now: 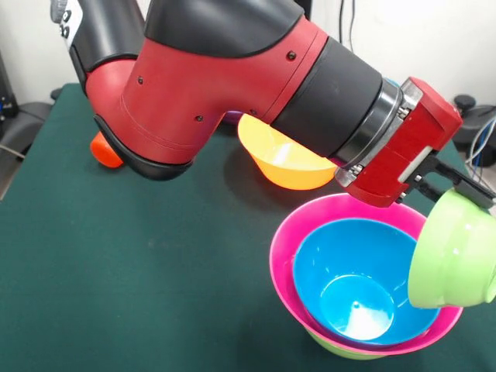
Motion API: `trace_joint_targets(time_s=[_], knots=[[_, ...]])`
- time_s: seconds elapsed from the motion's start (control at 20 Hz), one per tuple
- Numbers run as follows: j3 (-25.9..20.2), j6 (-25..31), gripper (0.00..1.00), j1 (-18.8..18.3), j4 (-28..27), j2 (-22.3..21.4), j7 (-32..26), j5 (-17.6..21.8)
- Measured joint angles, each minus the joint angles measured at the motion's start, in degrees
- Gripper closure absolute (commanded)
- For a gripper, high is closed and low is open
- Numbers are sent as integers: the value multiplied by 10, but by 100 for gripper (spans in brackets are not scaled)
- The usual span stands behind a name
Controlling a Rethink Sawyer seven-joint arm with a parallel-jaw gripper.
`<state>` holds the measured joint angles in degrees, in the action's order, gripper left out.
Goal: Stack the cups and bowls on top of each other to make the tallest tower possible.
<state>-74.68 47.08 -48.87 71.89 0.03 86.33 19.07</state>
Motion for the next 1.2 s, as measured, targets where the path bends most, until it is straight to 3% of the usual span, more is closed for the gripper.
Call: trace_joint_targets(time_s=[0.95, 1.0, 1.2], knots=[[-26, 0, 100, -2, 0, 20, 0, -3], [-32, 0, 0, -2, 0, 30, 0, -5], [-36, 2, 0, -2, -1, 36, -3, -5]])
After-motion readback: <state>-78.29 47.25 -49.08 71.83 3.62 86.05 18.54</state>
